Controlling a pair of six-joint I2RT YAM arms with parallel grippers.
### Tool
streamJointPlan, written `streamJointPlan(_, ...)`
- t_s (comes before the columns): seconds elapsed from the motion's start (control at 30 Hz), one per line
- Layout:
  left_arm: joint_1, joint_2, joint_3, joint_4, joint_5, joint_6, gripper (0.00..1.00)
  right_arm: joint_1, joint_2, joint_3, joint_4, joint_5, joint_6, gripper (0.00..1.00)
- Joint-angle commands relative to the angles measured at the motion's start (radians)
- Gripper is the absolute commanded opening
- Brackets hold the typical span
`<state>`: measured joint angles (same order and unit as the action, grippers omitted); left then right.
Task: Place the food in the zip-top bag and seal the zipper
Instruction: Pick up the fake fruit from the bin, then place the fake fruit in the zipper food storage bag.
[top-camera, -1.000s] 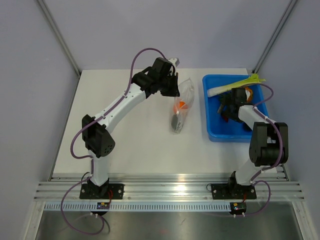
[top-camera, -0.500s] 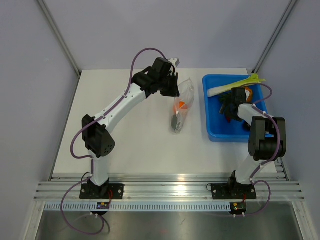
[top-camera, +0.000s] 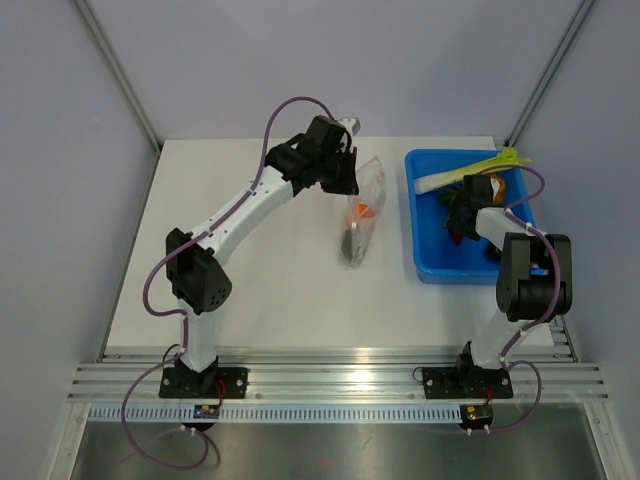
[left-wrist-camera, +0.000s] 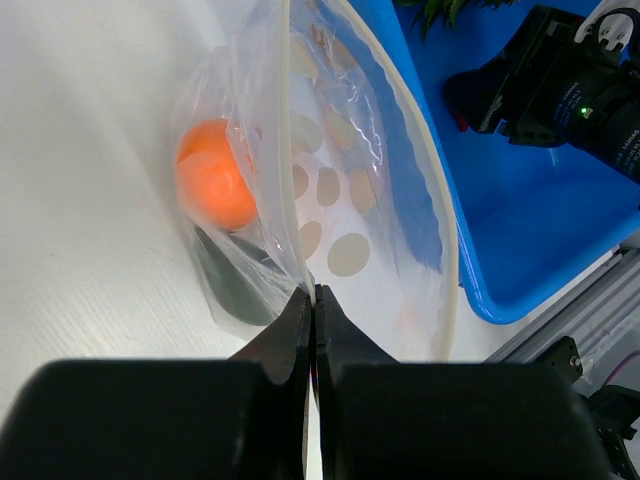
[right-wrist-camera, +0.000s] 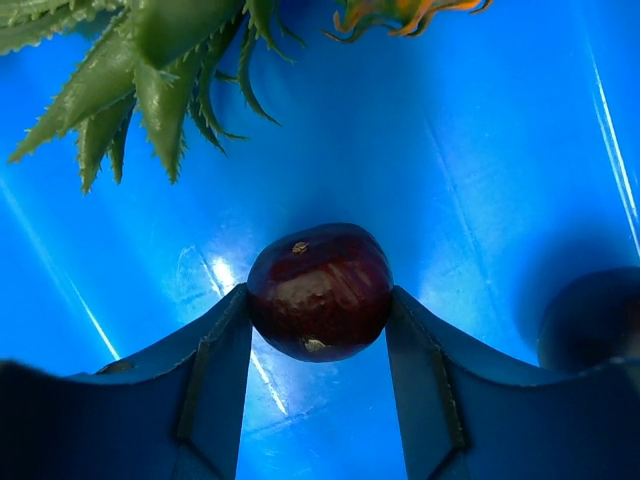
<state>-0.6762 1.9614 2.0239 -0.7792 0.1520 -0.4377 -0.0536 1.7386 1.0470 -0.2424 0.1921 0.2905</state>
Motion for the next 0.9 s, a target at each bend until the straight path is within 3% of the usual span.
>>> streamJointPlan(0.0,-0.003,0.008,0.061,-0.023,-0.028,0.042,0.0,-0.003,-0.045,0.018,0.038,0.012,0.004,0.4)
streamJointPlan(0.23,0.027,-0.013,0.203,-0.104,-0.179,0.132,0.0,-0.003,-0.146,-0.001,0.002,-0.013,0.013,0.36)
streamJointPlan(0.4,0.003,0.011,0.298,-0.135,-0.209,0.177,0.0,-0.003,-0.231,-0.012,-0.031,-0.052,0.029,0.35)
streamJointPlan(0.87,-0.16,0.14,0.193,-0.042,-0.215,0.103,0.0,-0.003,-0.421,0.004,-0.175,-0.224,0.076,0.35)
